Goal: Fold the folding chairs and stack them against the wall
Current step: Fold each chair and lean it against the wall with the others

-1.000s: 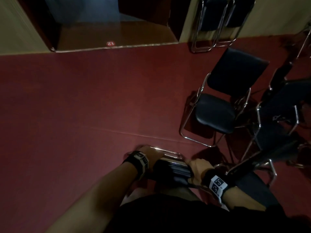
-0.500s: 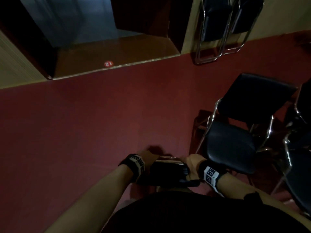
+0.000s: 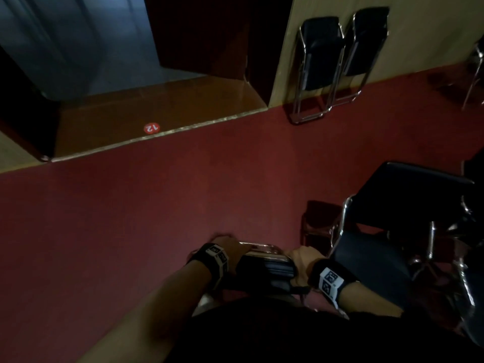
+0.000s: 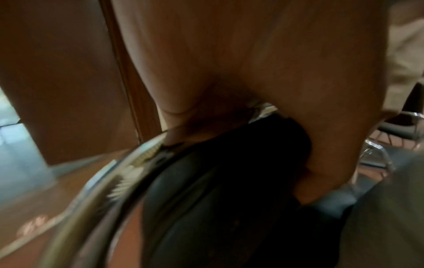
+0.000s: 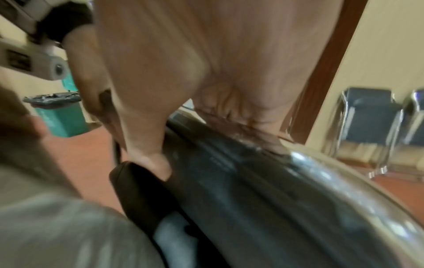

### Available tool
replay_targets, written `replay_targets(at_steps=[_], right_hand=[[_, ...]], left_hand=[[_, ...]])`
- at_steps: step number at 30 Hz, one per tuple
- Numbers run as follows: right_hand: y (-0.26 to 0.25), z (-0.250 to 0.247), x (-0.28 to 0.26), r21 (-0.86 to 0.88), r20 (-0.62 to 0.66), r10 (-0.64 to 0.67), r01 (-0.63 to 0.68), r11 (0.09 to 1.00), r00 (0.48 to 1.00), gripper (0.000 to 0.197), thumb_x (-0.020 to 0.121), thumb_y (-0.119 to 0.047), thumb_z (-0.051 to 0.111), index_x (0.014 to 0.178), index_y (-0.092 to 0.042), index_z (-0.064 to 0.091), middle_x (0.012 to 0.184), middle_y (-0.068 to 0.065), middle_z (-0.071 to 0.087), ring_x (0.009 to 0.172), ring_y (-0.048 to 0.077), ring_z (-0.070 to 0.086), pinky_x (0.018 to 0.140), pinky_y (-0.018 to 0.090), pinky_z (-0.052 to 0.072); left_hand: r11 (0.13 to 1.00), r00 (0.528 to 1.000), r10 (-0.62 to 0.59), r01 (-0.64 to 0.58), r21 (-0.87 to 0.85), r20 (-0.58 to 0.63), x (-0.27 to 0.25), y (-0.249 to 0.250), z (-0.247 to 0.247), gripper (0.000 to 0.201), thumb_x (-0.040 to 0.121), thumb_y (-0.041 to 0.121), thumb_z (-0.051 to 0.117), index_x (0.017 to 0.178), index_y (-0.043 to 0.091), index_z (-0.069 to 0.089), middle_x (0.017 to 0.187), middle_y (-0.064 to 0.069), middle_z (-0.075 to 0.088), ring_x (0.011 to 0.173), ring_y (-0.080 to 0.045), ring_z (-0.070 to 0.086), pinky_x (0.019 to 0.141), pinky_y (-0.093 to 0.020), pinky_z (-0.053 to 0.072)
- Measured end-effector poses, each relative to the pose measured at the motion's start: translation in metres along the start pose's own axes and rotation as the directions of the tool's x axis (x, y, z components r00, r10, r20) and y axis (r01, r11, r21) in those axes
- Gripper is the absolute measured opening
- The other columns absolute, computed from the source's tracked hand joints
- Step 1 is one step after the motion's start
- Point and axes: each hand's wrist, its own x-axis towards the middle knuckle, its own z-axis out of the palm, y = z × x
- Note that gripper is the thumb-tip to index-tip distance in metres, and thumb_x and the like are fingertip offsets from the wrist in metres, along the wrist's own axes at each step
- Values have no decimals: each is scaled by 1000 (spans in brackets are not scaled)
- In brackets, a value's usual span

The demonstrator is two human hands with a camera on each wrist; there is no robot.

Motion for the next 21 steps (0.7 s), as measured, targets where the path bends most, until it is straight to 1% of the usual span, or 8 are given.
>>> replay_targets(at_steps=[2,4,7,10,13,17,19,21], right_hand=[[3,-12,11,-9,15,8,-8,1000,1000,94,43,-80,46,124,-32,56,112,2,70,102,28,68,85,30,53],[9,-24,22,-15,15,59,-59,998,998,83,55,-71,61,127,-29,54,116,6,69,104,30,67,87,31,53],[25,-50,52,58,-16,149,-148,987,989,67,68,-52,73,127,-29,52,116,5,69,104,28,67,86,30,52],[54,-72,73,102,8,195,-195,976,981,68,69,-47,75,131,-30,50,118,4,69,106,27,66,87,30,50],[91,-96,96,130,-6,230,-228,965,973,73,68,-47,74,133,-29,48,118,2,69,106,27,67,87,30,51],[140,-141,134,190,-8,243,-238,953,970,64,68,-49,75,125,-28,55,118,2,69,106,27,67,87,29,51],[164,-168,146,188,-13,249,-242,952,968,63,69,-49,75,126,-28,55,121,2,68,108,27,67,90,29,50],[198,-193,164,192,-20,266,-257,947,964,65,69,-50,75,128,-29,55,121,1,67,109,26,67,91,29,50]], left_hand=[[999,999,33,-34,20,17,33,-26,3,81,56,74,66,129,49,42,119,5,67,104,-26,68,89,-45,58],[993,996,79,-82,81,38,80,-56,12,80,51,75,60,126,51,46,118,11,66,102,-23,68,85,-44,59],[982,992,79,-94,162,95,108,-66,-52,79,47,72,60,121,49,51,111,11,67,99,-22,68,84,-43,58],[948,983,133,-162,274,123,128,-54,-111,61,57,51,77,113,34,60,107,0,70,97,-29,69,83,-45,59],[939,979,190,-201,278,68,171,-56,-138,58,55,54,76,106,35,58,106,3,70,97,-28,69,86,-44,58],[933,967,255,-246,264,3,228,-67,-190,68,62,45,82,123,36,54,125,2,65,117,-28,61,104,-45,47],[923,962,274,-267,276,15,258,-66,-221,75,64,41,82,132,37,50,135,2,61,124,-27,57,104,-43,48],[915,962,272,-271,298,39,298,-63,-250,81,60,44,81,135,42,48,132,5,63,118,-26,62,97,-40,54]])
